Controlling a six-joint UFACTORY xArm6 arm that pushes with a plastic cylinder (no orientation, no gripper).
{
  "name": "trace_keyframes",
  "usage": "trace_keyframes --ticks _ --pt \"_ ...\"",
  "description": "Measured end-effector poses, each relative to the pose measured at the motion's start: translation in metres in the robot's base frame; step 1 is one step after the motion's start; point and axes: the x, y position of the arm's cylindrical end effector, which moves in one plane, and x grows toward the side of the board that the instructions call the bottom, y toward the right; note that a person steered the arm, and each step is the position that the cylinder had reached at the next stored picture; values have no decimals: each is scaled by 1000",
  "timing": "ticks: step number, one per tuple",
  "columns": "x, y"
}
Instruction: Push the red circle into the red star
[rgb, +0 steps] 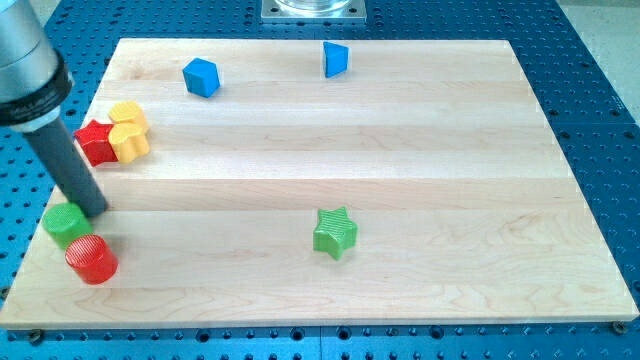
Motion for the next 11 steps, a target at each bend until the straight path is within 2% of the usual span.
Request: trace_keyframes --ticks 1,2,3,4,5,6,8,9,10,11 --pt "19 0" --pt "19 54" --pt "57 108" --pt "109 59" --pt "107 27" --pt "86 31" --pt "-7 71" --pt "29 83" --pt "54 56" --pt "21 46"
